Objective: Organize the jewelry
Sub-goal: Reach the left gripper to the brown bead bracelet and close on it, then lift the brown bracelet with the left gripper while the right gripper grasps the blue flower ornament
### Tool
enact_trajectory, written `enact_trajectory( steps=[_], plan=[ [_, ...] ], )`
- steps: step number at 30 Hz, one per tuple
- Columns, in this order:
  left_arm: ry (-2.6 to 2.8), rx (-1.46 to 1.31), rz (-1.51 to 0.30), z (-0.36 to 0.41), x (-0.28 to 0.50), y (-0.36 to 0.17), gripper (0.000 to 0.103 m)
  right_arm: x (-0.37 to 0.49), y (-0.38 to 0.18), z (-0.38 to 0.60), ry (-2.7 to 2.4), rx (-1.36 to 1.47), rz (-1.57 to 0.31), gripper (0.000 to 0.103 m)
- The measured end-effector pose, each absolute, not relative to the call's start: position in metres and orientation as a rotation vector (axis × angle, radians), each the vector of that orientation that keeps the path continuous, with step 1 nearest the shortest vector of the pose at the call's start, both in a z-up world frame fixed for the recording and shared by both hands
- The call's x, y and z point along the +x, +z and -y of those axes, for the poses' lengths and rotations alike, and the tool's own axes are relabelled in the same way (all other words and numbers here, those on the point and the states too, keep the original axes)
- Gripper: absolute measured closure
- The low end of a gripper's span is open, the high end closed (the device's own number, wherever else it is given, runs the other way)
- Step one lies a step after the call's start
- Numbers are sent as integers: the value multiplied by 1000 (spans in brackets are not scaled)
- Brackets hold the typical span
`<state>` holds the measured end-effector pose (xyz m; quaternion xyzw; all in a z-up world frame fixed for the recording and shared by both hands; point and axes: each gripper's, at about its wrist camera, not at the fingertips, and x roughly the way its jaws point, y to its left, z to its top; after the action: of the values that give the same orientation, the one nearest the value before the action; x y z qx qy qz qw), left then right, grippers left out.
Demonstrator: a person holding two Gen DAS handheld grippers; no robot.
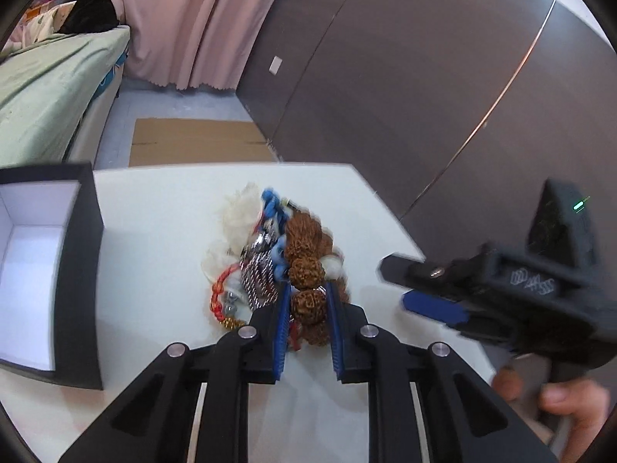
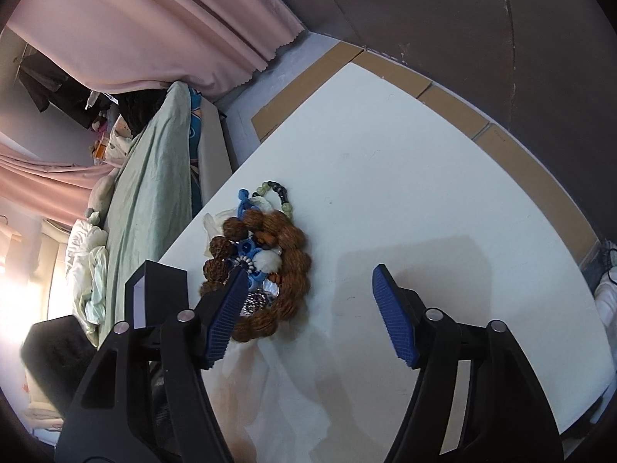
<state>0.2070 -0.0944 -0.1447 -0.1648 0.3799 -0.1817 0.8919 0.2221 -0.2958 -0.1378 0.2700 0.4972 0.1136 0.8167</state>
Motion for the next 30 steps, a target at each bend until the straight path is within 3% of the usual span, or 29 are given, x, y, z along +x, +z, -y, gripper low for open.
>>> enact_trajectory(
  steps=[10,27,29,30],
  plan=[
    [-377,-403,-682,52,175,-91,87,224,-131,284,250,585,-1015,44],
    [-286,-486,-614,-14,141,-56,87,252,-152,217,264,432,-1032,39],
    [-278,-490,-610,-18,137,-51,87,254,-155,215,271,460,-1041,44],
    [-275,-492,-609,-20,136,-50,87,253,-157,215,276,472,-1043,58]
  ],
)
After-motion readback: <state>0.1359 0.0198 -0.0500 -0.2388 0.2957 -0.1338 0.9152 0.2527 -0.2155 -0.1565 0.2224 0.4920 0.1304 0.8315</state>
